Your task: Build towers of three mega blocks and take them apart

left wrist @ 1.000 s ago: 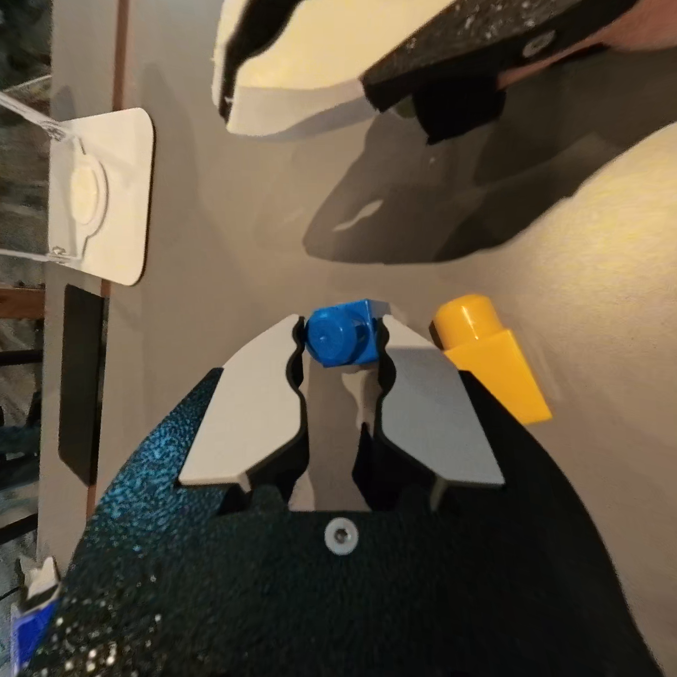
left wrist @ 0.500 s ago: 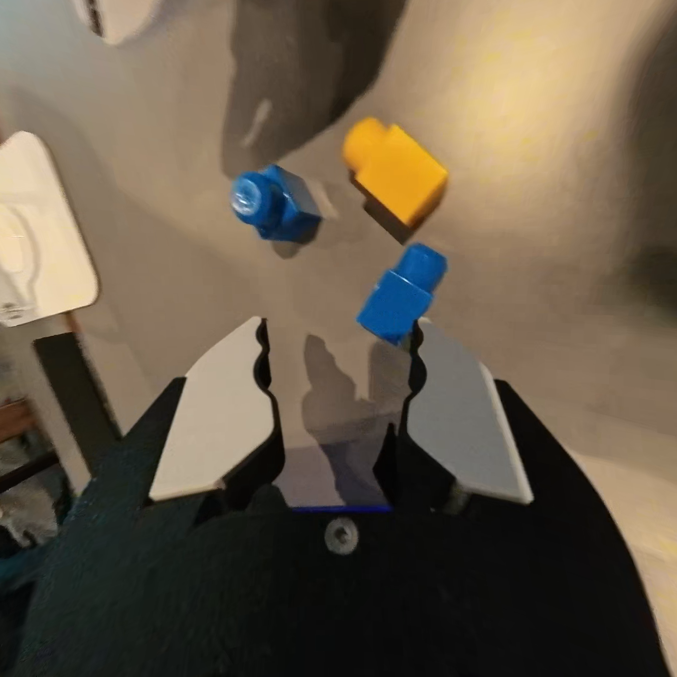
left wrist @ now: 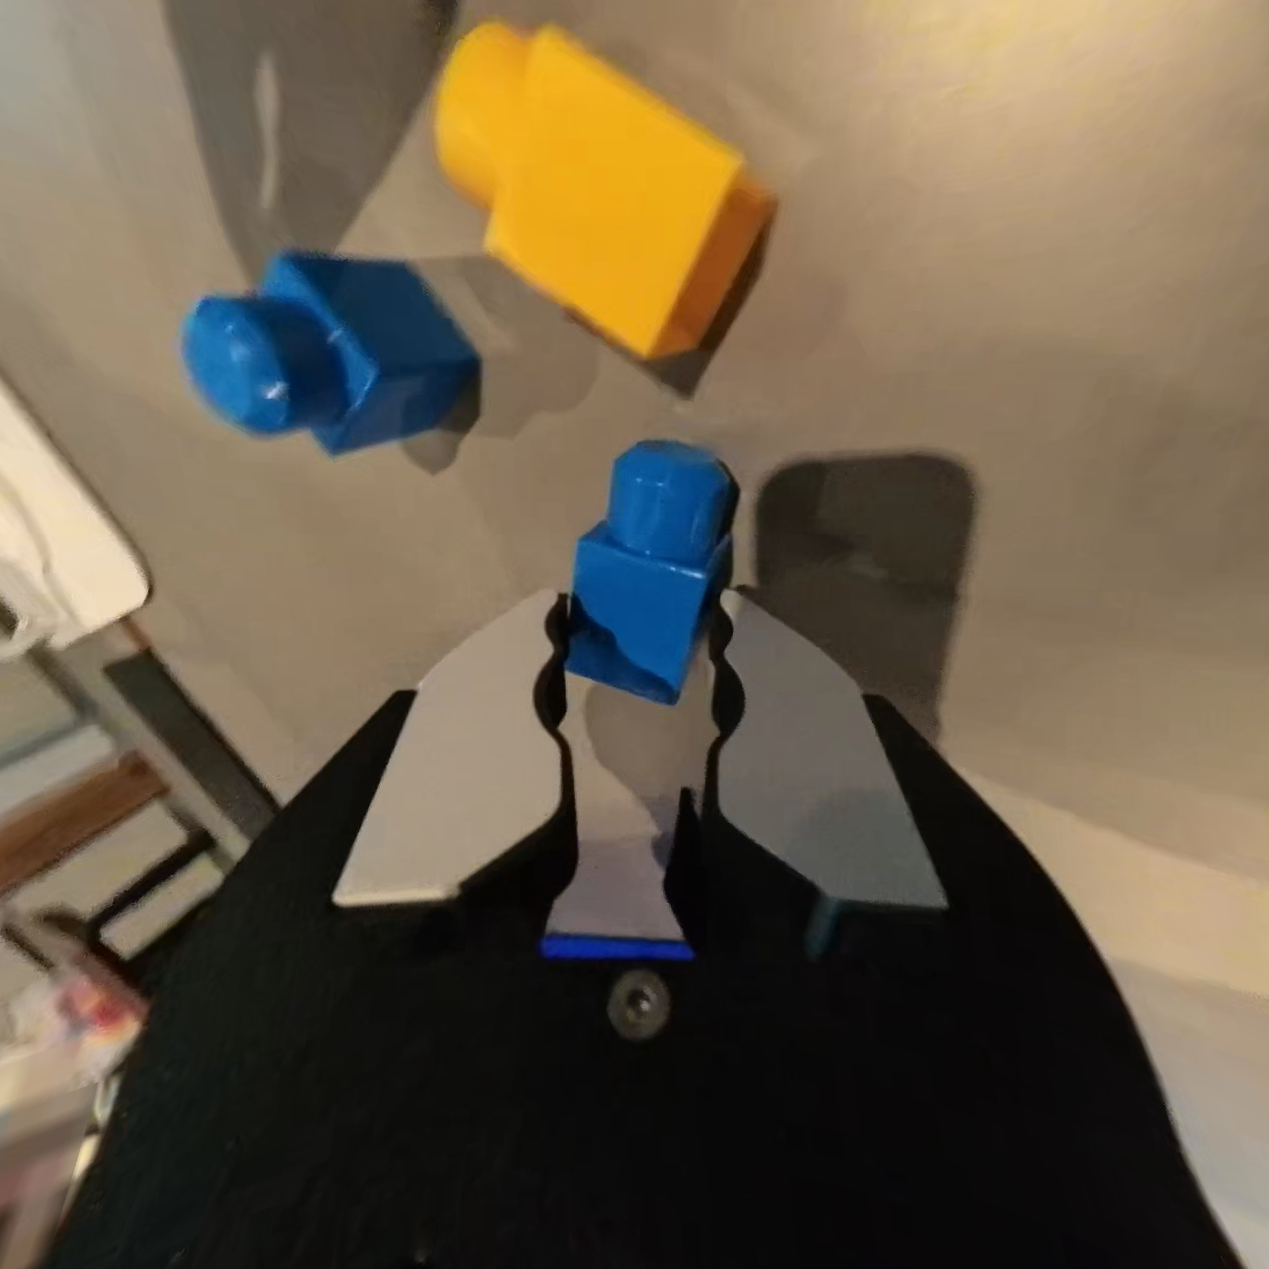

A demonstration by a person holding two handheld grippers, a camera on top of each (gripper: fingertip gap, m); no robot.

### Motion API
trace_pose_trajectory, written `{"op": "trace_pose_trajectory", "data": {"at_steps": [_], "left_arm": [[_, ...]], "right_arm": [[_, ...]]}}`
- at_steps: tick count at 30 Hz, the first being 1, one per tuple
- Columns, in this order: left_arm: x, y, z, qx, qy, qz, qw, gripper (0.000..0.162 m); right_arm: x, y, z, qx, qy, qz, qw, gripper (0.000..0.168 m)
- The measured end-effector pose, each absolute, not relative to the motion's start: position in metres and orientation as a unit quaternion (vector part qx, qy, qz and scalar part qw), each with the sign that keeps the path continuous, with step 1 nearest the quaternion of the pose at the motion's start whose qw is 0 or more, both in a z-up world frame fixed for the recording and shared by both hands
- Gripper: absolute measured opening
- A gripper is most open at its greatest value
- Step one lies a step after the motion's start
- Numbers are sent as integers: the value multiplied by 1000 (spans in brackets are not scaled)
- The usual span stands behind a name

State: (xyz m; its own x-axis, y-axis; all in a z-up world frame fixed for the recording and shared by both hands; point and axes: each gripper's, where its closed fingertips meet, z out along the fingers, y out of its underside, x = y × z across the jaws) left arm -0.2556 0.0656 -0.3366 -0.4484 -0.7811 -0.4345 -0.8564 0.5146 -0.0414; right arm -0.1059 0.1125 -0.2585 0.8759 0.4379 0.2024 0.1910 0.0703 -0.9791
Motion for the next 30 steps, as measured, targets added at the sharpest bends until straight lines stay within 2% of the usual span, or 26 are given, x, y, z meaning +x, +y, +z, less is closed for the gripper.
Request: {"op": "trace_pose_trajectory", "data": {"at_steps": [3, 6, 9, 12, 15, 17, 20, 25, 30], "left_arm": [[-245, 80, -310, -571, 752, 50, 325, 38], [-223, 65, -285, -631, 644, -104, 419, 38], [-209, 48, -277, -634, 590, -197, 460, 38], [-197, 32, -277, -621, 575, -250, 470, 38], [-190, 20, -277, -610, 572, -291, 465, 38], [-188, 18, -278, -609, 569, -301, 464, 38], [-189, 22, -282, -618, 559, -289, 471, 40], [-187, 22, -299, -618, 604, -206, 459, 66], [-179, 19, -295, -608, 605, -238, 455, 45]], "right_arm": [[-119, 100, -243, -637, -266, 144, 708, 3], [-151, 61, -224, -556, -351, 283, 698, 9], [-171, 31, -219, -519, -400, 375, 656, 34], [-183, 17, -227, -518, -440, 396, 618, 47], [-188, 13, -238, -525, -465, 386, 599, 39], [-191, 8, -242, -522, -477, 393, 588, 26], [-192, 9, -245, -535, -477, 393, 576, 25], [-191, 6, -249, -544, -487, 406, 550, 23], [-194, 4, -249, -540, -492, 397, 556, 23]]}}
